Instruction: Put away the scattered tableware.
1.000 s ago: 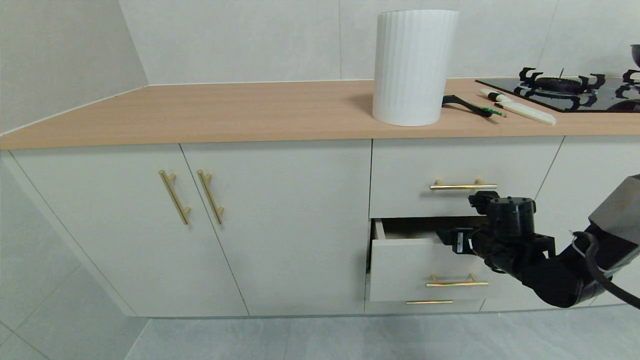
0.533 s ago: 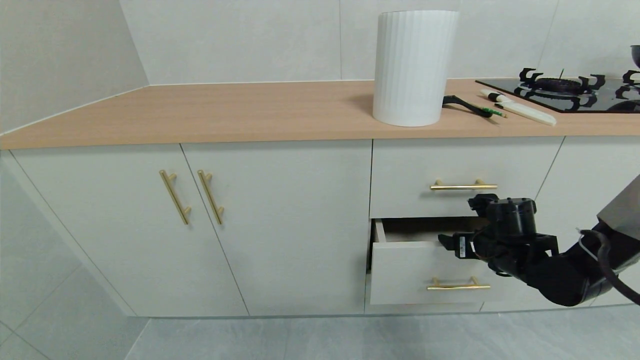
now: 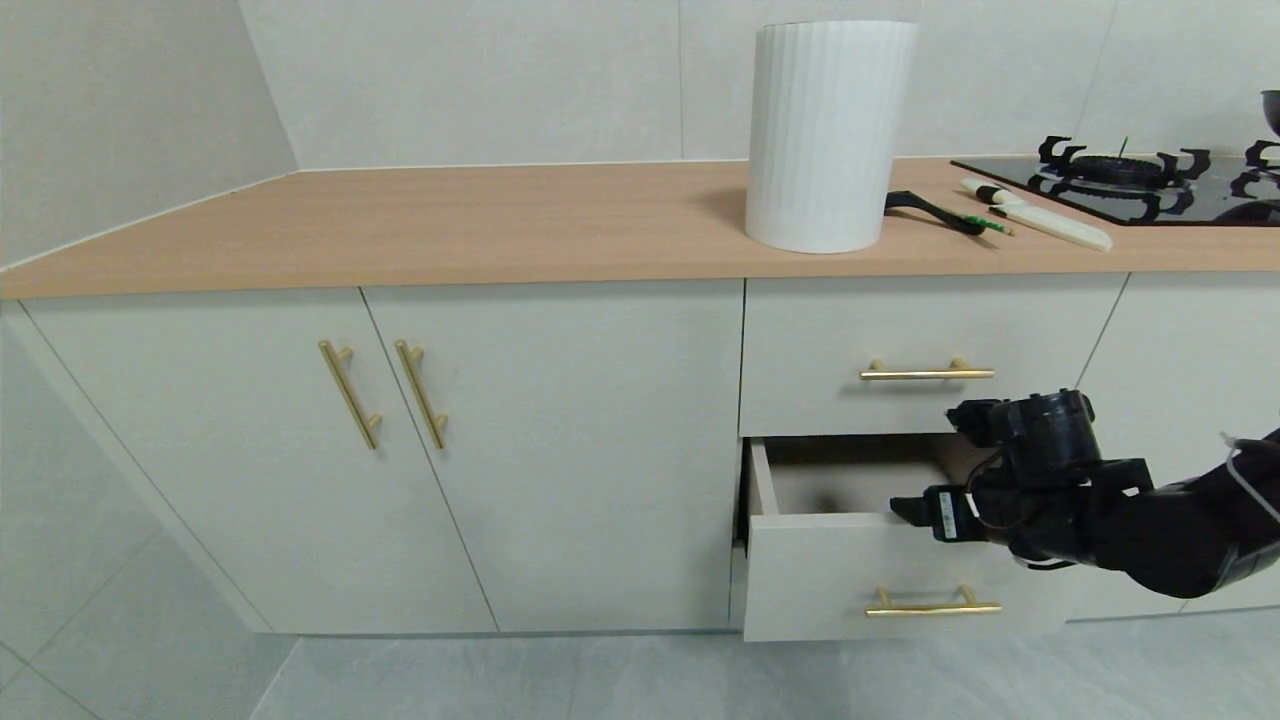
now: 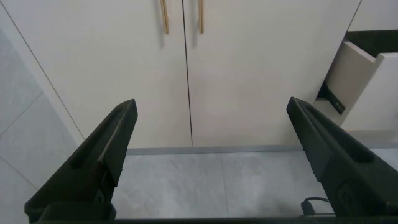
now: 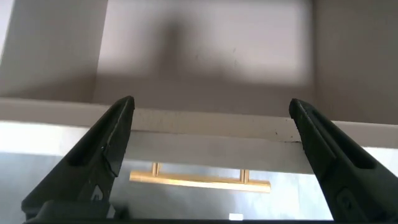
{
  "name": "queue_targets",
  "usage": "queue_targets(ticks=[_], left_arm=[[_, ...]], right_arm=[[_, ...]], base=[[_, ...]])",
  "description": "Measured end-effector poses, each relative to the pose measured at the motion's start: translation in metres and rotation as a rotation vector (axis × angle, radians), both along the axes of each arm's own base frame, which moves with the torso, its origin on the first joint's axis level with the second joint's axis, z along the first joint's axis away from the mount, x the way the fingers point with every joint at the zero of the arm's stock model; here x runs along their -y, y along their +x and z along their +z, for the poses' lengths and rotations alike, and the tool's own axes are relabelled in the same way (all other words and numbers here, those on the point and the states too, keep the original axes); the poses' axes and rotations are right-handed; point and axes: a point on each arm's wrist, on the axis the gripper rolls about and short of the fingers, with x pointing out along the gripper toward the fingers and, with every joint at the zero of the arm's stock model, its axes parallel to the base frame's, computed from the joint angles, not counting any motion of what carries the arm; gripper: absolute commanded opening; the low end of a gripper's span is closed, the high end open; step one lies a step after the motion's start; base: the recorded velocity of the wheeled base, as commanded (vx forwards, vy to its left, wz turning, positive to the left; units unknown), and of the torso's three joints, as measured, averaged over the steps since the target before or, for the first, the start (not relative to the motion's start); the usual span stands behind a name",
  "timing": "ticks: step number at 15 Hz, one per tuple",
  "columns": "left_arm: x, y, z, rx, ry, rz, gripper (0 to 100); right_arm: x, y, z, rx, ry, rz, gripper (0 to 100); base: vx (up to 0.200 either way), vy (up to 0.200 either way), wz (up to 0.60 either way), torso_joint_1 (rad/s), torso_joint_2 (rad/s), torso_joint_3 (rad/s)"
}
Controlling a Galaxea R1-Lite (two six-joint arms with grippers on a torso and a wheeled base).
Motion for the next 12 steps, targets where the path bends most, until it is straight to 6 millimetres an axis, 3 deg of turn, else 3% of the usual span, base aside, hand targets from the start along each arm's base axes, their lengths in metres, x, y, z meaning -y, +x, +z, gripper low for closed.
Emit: queue_targets(ticks=[12], left_arm=[[0.0, 0.0, 0.0, 0.0, 0.0, 0.0, 100]], right_arm=[[0.007, -0.034, 0.005, -0.276, -0.17, 0.14, 100]], base=[[0.0, 0.0, 0.0, 0.0, 0.0, 0.0]])
